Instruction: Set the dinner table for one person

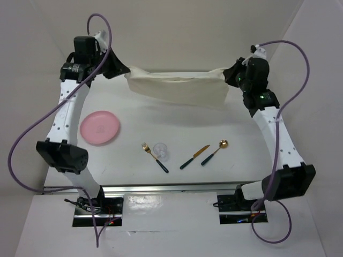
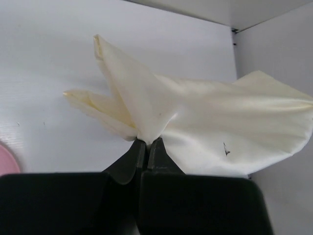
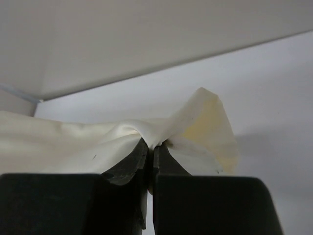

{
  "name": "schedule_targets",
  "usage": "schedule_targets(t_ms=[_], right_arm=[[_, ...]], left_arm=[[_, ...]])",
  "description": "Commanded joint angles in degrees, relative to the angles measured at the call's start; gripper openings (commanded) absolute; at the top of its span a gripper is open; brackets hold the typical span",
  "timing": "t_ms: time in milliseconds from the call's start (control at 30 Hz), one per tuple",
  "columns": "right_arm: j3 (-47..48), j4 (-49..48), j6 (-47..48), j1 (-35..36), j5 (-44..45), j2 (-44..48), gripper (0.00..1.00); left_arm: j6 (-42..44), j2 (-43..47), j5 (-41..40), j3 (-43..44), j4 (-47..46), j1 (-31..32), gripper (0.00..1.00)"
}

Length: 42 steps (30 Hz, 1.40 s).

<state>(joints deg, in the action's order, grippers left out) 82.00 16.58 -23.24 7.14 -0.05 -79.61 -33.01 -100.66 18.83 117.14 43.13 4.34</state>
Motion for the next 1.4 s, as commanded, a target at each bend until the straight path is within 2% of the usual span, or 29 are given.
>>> schedule_targets(t_ms=[0,67,200,300,400,467,667,833,900,1000,1133,1233,1367], right_arm=[[3.34,4.42,1.10,-0.28,1.46,5.78,0.00],[3.87,6.27,1.71,-0.28,1.46,7.98,0.00],[0.55,8.20,2.85,-0.28,0.59,7.98,0.00],[-4.91,9.26,4.17,-0.28,-2.84,3.87,0.00],[-2.47,13.73,4.17,-0.28,-3.55,-3.51,0.00],[1.91,14.71,3.56,-0.28,-4.34,-5.28,0.00],[7.47,10.05,3.56,-0.28,-2.76,1.12,0.00],[3.09,8.82,3.56,-0.28,-1.53,-1.50,0.00],[4.21,10.22,3.56,-0.28,-0.83,-3.52,0.00],[7.38,12.07,4.17,-0.28,-0.03,-3.01,0.00],[15.97,13.03,4.70,-0.28,1.19,0.15,0.00],[19.94,14.35,4.70,-0.28,1.20,2.35,0.00],[21.19,15.59,4.70,-0.28,1.72,5.43,0.00]], left_arm=[[0.41,6.52,3.14,0.46,4.33,-0.55,0.00],[-0.20,10.39,3.67,-1.56,4.33,-1.17,0.00],[-0.21,12.51,3.06,-6.12,3.80,-1.70,0.00],[-0.21,10.93,4.89,-14.99,0.47,-1.70,0.00],[0.40,6.46,5.42,-18.44,0.45,-0.21,0.00],[1.63,1.88,6.04,-13.38,3.43,0.32,0.00],[1.64,2.84,1.21,0.26,5.46,0.24,0.00],[0.93,-0.84,6.03,-4.63,3.28,0.23,0.00],[0.93,-2.16,6.57,-4.64,3.27,0.23,0.00],[2.42,-3.22,5.17,1.22,7.30,-0.29,0.00],[2.43,-1.48,4.89,14.57,10.83,-1.96,0.00],[1.90,2.39,6.83,14.96,11.01,-4.42,0.00],[1.37,8.28,9.02,10.13,9.69,-7.15,0.00]])
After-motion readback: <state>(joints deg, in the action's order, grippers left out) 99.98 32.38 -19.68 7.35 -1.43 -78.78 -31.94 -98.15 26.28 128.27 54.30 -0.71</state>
